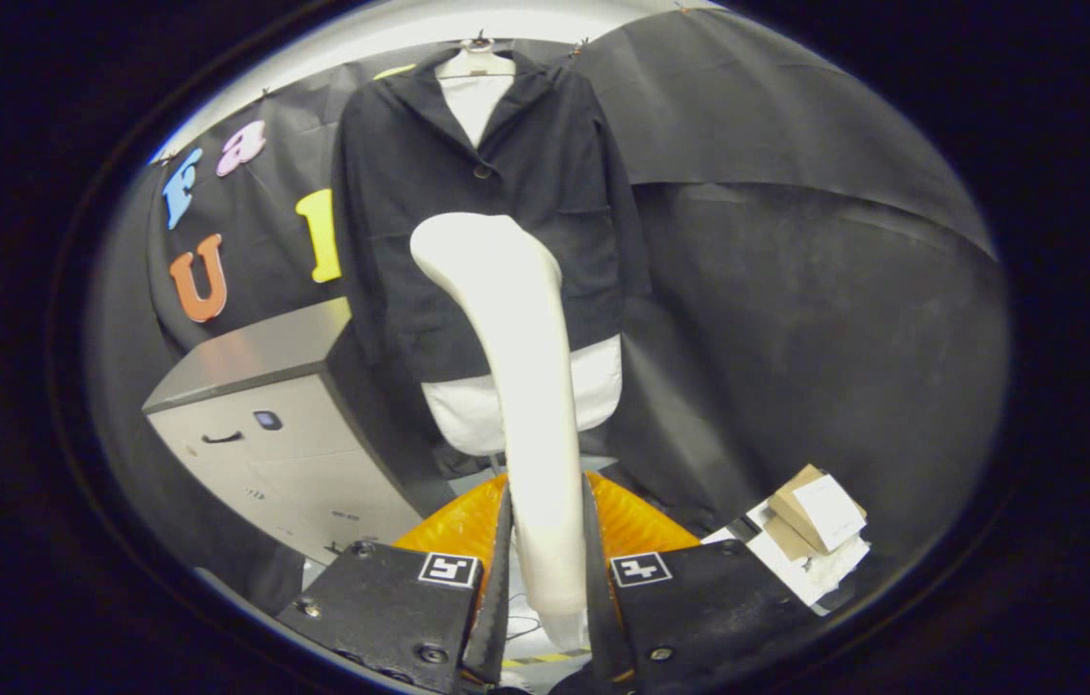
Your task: Iron the clothes twice with a garment steamer, once on the left side and once on the right side.
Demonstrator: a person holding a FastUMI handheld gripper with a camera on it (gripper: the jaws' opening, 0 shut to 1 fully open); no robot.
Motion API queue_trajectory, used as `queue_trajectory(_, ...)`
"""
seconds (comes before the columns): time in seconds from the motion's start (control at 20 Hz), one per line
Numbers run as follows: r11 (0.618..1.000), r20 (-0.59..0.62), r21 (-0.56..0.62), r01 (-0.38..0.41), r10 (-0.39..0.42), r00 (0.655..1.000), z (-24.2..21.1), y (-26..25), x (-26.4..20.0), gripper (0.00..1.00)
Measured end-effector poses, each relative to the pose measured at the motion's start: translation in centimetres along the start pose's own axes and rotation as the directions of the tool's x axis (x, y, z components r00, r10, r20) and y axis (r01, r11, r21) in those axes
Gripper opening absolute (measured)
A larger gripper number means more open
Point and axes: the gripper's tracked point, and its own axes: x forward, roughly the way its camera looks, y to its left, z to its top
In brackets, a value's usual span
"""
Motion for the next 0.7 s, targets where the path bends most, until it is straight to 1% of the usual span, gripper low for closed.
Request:
queue_trajectory(0.25, 0.994, -0.006, -0.091, -0.062, 0.062, 0.998, -3.8, 5.0, -5.6, 0.37)
queue_trajectory(0.35, 0.987, -0.021, -0.127, -0.096, 0.094, 0.995, -5.5, 6.7, -7.1, 0.37)
queue_trajectory(0.5, 0.974, -0.043, -0.181, -0.137, 0.131, 0.99, -7.5, 8.6, -8.5, 0.37)
queue_trajectory(0.7, 0.959, -0.091, -0.209, -0.19, 0.174, 0.981, -9.3, 10.1, -9.3, 0.37)
